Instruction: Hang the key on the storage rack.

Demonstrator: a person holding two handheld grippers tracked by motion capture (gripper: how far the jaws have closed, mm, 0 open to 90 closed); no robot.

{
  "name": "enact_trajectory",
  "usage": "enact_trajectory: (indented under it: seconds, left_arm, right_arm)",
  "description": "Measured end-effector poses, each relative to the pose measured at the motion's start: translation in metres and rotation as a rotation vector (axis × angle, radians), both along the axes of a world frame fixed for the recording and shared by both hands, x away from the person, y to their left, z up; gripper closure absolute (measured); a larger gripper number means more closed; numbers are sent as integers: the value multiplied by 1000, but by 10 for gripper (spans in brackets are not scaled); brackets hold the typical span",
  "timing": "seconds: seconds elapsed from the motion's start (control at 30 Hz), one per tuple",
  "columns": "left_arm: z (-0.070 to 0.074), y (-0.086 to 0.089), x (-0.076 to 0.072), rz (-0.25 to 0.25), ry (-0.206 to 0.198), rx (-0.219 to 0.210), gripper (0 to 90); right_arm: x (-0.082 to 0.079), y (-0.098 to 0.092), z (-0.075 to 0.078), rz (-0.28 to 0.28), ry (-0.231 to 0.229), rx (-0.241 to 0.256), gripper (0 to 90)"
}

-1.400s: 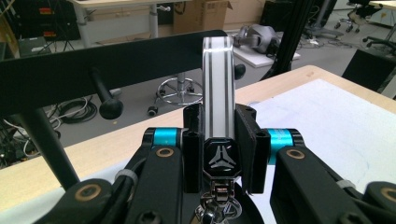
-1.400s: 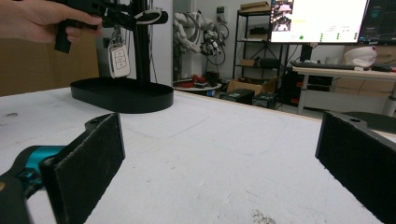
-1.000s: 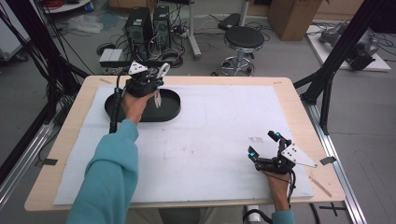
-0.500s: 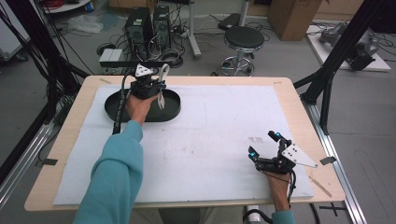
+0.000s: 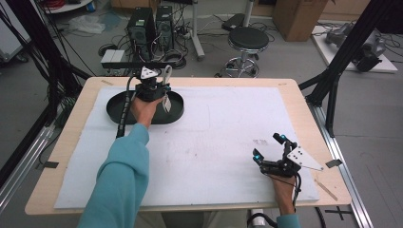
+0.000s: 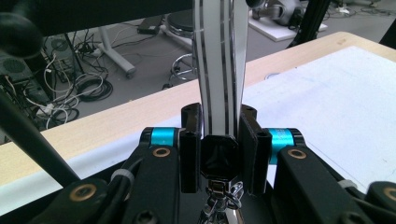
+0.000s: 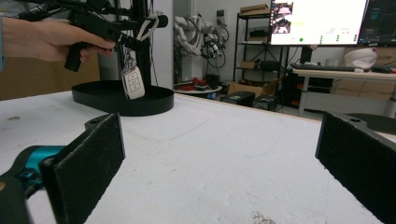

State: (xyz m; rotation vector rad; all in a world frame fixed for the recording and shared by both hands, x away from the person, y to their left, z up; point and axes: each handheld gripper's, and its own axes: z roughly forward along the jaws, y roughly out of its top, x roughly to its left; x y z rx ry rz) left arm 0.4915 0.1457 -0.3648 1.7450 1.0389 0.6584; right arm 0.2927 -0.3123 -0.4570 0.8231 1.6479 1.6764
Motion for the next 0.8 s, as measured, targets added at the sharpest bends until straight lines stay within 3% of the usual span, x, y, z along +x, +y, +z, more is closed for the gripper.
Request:
enact_trajectory:
  seconds: [0.23,0.37,0.6,0.63,0.67,0.8]
  left_arm:
    - [-1,2,1,-17,8,-40,676]
    - [0,1,0,-44,-20,-45,599]
    - [1,7,-8,-160,-70,-101,221]
    - [1,10,-13,-174,-101,-109,138]
    - [2,12,-16,-174,-102,-110,37]
    - [5,29,-36,-211,-153,-117,17]
  right_arm:
    - [0,-1,0,-4,-2,5,6]
    - [0,-1,0,-7,-1,8,6]
    - [0,-2,0,-12,-7,4,6]
    - [0,-2,0,-13,-8,3,6]
    - [0,-2,0,-12,-8,3,6]
    - [0,-2,0,-9,-8,-1,6]
